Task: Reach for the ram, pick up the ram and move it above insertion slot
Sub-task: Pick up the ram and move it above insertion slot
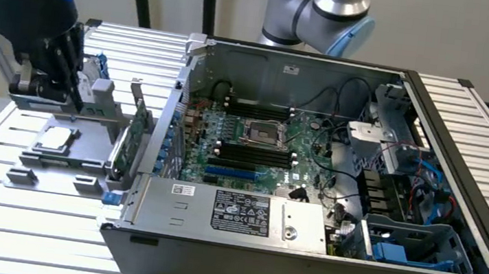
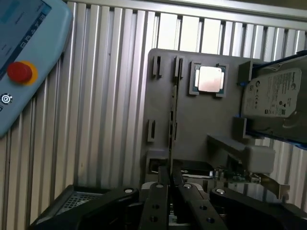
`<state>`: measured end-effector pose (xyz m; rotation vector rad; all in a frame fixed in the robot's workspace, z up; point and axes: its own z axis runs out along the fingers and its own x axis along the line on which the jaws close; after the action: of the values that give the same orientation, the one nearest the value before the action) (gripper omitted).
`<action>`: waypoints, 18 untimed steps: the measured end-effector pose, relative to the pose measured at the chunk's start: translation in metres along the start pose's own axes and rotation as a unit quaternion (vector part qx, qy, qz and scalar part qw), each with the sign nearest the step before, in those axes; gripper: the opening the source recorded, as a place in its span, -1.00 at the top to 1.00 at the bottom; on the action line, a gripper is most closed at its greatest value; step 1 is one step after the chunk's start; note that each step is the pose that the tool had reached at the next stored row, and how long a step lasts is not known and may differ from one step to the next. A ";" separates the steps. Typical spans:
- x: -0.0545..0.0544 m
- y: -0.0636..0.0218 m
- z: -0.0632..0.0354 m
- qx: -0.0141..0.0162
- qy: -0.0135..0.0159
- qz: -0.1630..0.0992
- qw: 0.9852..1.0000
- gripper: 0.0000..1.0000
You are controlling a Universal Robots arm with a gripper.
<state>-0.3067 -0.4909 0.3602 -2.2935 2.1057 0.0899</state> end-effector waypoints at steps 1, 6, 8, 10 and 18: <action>0.000 -0.0040 -0.0025 0.000 -0.001 0.000 1.000 0.73; 0.001 -0.0247 -0.0135 0.001 -0.008 -0.001 1.000 0.73; 0.002 -0.0334 -0.0163 0.001 -0.010 -0.001 1.000 0.73; 0.003 -0.0425 -0.0186 0.001 -0.013 -0.001 1.000 0.73; 0.005 -0.0787 -0.0266 0.002 -0.019 -0.002 1.000 0.73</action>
<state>-0.2272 -0.4909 0.3849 -2.2749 2.0826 0.1289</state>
